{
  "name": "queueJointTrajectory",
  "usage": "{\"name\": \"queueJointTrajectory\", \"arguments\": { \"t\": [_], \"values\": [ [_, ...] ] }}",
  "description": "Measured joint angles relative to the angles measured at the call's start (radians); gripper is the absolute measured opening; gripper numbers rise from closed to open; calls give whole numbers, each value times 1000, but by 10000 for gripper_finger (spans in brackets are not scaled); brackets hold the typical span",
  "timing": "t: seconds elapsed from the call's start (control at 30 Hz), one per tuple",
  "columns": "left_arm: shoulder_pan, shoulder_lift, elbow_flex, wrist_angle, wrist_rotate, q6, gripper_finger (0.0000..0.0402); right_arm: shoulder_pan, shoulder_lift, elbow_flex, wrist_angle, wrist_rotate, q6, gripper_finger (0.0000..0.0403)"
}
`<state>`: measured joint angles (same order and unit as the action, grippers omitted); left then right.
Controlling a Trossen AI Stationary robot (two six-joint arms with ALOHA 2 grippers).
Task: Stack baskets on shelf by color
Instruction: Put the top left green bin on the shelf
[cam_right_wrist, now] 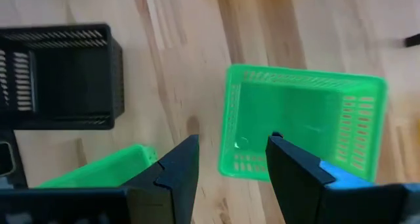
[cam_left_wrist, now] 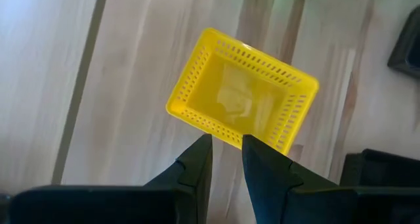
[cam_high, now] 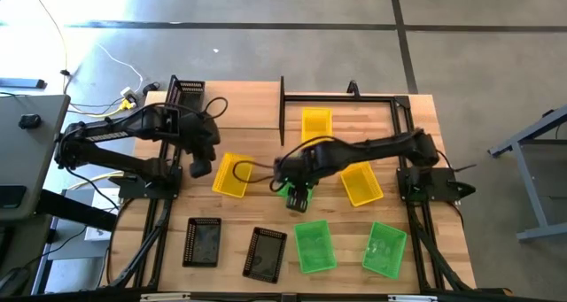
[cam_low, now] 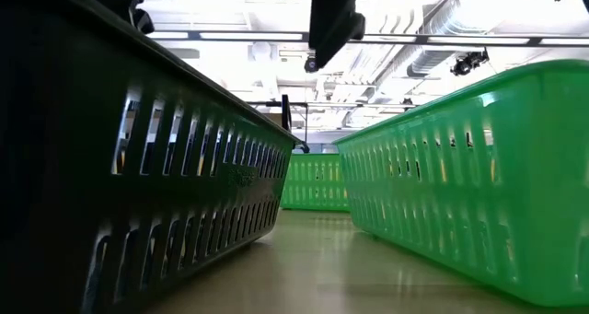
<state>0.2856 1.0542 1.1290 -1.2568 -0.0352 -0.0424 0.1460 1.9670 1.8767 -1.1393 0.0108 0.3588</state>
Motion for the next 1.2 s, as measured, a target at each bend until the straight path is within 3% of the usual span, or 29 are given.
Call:
{"name": "queueJointTrajectory", "arguments": {
  "t": [0.9, 1.03, 1.2],
  "values": [
    [-12, 0, 0, -2, -58, 47, 74, 24, 275, 0, 6, 47, 7, 158],
    [-12, 0, 0, -2, -58, 47, 74, 24, 290, 0, -9, 42, 8, 132],
    [-12, 0, 0, -2, -58, 47, 74, 24, 287, 0, -15, 41, 26, 51]
  ]
}}
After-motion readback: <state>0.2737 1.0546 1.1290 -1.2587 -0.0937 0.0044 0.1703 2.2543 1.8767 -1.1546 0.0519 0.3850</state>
